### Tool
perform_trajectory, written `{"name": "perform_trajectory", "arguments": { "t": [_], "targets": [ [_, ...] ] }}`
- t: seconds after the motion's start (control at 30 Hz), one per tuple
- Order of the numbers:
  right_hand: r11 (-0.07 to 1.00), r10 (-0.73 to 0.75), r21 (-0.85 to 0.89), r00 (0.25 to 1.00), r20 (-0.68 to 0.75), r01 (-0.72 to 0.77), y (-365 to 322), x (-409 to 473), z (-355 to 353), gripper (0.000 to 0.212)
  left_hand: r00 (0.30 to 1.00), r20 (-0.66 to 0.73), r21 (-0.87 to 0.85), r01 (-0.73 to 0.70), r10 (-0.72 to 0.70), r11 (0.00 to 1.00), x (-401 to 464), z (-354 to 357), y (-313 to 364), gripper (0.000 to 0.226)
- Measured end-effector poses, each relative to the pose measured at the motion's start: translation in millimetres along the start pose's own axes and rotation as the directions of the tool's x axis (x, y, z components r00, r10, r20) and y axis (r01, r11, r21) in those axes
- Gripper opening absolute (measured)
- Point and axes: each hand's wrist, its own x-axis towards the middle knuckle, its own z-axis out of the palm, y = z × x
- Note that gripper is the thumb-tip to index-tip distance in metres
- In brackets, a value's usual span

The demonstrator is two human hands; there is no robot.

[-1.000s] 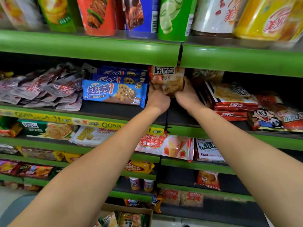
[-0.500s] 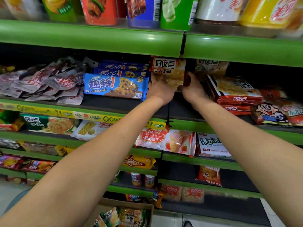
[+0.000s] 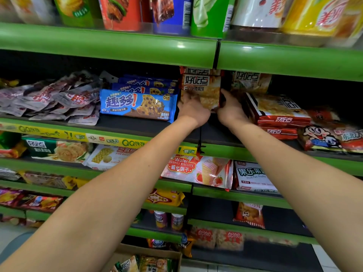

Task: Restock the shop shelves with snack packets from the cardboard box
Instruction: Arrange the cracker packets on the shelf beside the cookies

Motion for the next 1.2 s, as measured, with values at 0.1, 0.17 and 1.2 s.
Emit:
{"name": "perform_trajectory", "arguments": {
  "t": [0.1,0.17,1.2],
  "targets": [
    [0.999,0.018,0.031,0.999,-0.039,-0.016,-1,1,3,0.05,0.999,-0.002,0.003,-0.052,0.052,0.999,4,-1,-1,0.063],
    [0.999,0.049,0.024,0.997,-0.06,-0.048,-3,3,4,0.053,0.994,-0.013,0.027,-0.111,0.111,0.993,5,1,-4,0.061],
    [0.956,0.115,0.276,0.993,-0.038,-0.1,-6,-109,-121,0.024,0.982,0.058,-0.444,-0.137,0.181,0.886,-3,18,107,0.035]
  ]
}}
